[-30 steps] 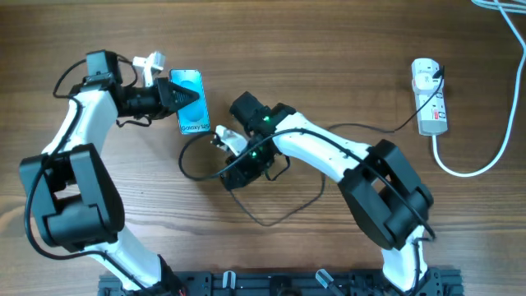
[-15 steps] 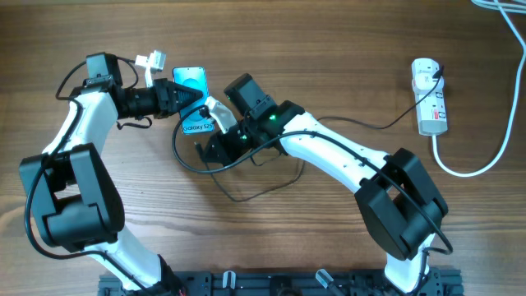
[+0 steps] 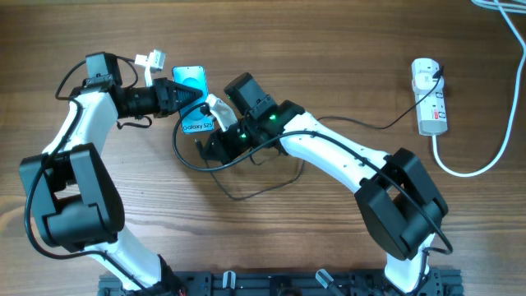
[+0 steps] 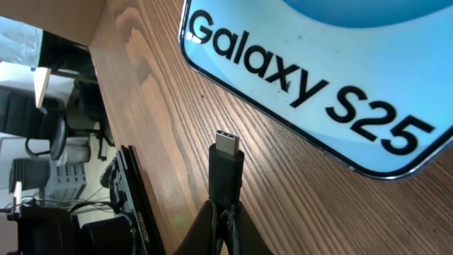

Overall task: Plug charger to phone and switch on socket
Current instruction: 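Lift the held USB-C plug with the right gripper under the phone, then align the plug tip with the phone's bottom port using the right gripper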

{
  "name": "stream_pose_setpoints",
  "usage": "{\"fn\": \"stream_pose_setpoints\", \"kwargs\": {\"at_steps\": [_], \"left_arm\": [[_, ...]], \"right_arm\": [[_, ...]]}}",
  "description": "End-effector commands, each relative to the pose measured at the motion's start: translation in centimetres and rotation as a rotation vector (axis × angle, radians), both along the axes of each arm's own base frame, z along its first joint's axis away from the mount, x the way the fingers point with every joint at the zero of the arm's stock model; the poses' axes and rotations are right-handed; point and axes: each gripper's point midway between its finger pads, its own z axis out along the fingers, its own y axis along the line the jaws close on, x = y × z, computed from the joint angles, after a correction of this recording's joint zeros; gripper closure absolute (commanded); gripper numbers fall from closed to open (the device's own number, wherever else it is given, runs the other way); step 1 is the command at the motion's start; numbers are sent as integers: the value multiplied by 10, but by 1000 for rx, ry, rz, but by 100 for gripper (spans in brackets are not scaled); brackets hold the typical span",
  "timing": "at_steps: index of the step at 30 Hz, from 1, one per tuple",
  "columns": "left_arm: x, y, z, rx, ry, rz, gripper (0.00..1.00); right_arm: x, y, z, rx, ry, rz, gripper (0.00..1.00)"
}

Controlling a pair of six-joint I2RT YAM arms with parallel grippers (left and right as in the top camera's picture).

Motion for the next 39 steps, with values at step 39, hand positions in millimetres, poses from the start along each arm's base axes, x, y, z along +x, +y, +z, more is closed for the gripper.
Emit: {"fn": "stream_pose_setpoints", "kwargs": {"at_steps": [39], "left_arm": [[16,-10,-4,43,84,76,96]], "right_arm": [[20,2,13,11,52,-159,96]]}}
